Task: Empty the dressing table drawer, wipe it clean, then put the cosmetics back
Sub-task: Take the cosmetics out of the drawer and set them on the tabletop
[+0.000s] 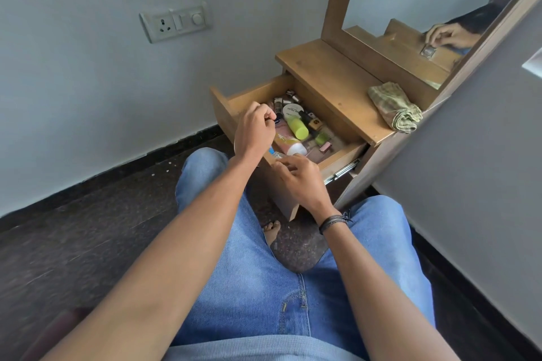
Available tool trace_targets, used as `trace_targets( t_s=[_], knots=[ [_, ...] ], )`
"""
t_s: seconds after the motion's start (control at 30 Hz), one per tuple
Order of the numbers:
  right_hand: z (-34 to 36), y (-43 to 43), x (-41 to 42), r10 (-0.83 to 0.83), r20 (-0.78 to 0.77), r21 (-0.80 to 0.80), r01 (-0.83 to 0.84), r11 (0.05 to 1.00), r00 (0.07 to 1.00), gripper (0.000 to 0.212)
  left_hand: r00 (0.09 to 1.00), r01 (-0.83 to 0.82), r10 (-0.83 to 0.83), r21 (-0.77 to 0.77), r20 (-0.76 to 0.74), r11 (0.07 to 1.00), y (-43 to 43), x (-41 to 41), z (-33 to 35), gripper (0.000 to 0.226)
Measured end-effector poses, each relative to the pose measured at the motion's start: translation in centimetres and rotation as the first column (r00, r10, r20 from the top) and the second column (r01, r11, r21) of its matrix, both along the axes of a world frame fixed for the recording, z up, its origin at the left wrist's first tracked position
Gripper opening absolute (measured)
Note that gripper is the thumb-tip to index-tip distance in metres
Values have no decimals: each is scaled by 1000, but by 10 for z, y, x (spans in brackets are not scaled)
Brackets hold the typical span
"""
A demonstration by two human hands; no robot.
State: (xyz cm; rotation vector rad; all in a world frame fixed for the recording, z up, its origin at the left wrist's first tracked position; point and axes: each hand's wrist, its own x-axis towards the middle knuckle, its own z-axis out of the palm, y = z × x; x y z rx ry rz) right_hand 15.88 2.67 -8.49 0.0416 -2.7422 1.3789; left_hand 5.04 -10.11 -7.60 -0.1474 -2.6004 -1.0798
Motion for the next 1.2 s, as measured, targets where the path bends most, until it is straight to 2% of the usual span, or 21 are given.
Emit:
trace_targets(
  t_s=[0.2,0.37,0.9,1.1,1.2],
  knots=[
    [0,-13,9,78,22,-5,-77,997,997,23,995,-38,43,-54,86,998,-3,4,6,15],
    [-1,-14,10,79,25,17,-79,997,997,25,983,-60,78,-112,164,992,-3,4,8,18],
    [5,-11,11,95,70,-36,-93,995,993,26,983,-1,44,-240,177,971,-1,3,7,15],
    [-1,0,5,-35,84,-166,49,985,996,18,976,71,-12,-262,219,962,5,-1,8,16],
    [3,5,-1,-136,5,-163,135,977,991,19,965,159,-108,-210,238,965,13,-2,15,16]
  ],
)
